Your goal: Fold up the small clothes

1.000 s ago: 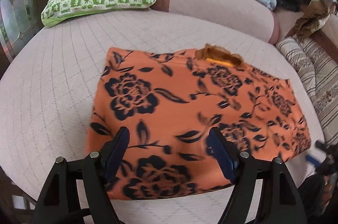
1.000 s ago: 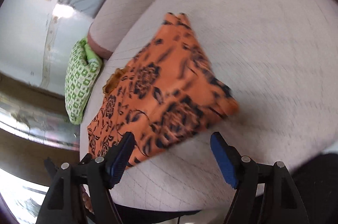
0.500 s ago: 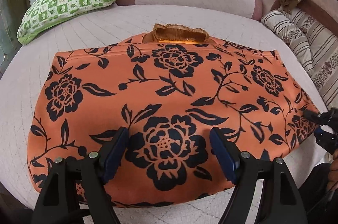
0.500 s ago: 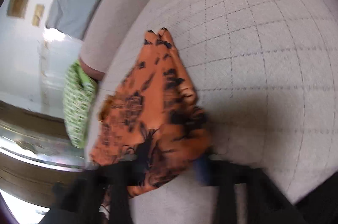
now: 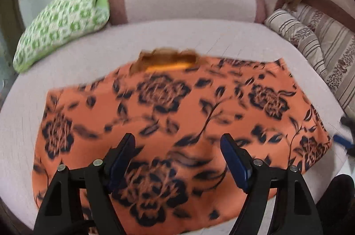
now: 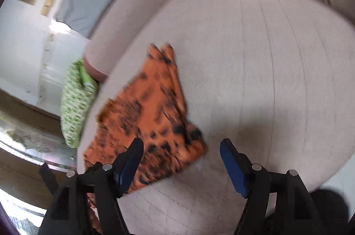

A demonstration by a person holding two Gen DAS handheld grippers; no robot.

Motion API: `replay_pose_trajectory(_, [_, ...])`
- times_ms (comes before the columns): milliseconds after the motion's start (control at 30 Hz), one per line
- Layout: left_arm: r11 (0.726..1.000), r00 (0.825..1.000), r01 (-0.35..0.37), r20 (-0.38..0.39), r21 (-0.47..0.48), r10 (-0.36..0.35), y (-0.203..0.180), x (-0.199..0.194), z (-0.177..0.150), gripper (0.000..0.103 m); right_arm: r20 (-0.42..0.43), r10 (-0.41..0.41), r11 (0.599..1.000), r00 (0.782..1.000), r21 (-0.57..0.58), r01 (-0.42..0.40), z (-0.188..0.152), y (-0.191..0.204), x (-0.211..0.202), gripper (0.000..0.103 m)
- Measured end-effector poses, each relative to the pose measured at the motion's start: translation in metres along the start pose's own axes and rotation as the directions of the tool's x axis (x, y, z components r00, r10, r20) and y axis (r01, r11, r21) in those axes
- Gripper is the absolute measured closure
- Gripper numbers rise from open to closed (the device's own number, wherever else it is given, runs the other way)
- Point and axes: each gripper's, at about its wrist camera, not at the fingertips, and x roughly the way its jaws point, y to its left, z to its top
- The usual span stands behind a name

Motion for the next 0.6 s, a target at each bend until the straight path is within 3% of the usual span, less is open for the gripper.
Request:
replay_pose_trajectory(100, [0.999,0.997,-0.012,-0.081,0.039,0.015,-0.01,0.029,0.001,0.024,-0.037,0.046,0.994,0.998,-0.099,-0.049,0.04,0.019,0.017,0.028])
replay_pose_trajectory(167, [1.0,0.995,-0.005,-0.097,0.017,0.007,-0.009,0.038,-0.002,0.022,-0.057,0.049,0.984,0.997,-0.167,-0.058,0.071,0.031,0.045,0.028])
replay_pose_trajectory(333, [1.0,0.995,0.001,-0.095,0.01,0.0,-0.005,0.039,-0.002,0.021,-0.206,-0.043,0.967,0.978,-0.256,-0.011,0.112,0.042,0.127,0.032])
replay_pose_trajectory(367, [1.0,0.995,0.003,-0.096,0.01,-0.002,-0.004,0.04,-0.002,0.021,-0.228,-0.07,0.964,0.971,-0.266,0.007,0.112,0.042,0.141,0.036])
replay_pose_trajectory(433, [1.0,0.995,0.005,-0.095,0.01,-0.004,-0.003,0.04,-0.003,0.02,-0.256,-0.115,0.949,0.96,-0.314,0.03,0.109,0.047,0.153,0.079])
replay_pose_trajectory(500, [1.0,0.996,0.008,-0.089,0.018,-0.006,-0.003,0.045,-0.001,0.018,-0.193,-0.092,0.949,0.977,-0.314,0.027,0.109,0.051,0.136,0.089])
replay_pose_trajectory(533, [1.0,0.996,0.01,-0.086,0.015,-0.009,-0.003,0.047,-0.001,0.017,-0.126,-0.109,0.948,0.986,-0.312,0.064,0.111,0.051,0.124,0.094])
replay_pose_trajectory(567, [1.0,0.997,0.009,-0.083,0.01,-0.008,-0.002,0.048,-0.001,0.016,-0.099,-0.144,0.947,0.985,-0.303,0.108,0.112,0.047,0.124,0.094])
replay_pose_trajectory(600, [1.0,0.997,0.004,-0.08,0.009,-0.004,-0.003,0.05,-0.001,0.016,-0.127,-0.193,0.945,0.973,-0.289,0.15,0.112,0.037,0.134,0.094])
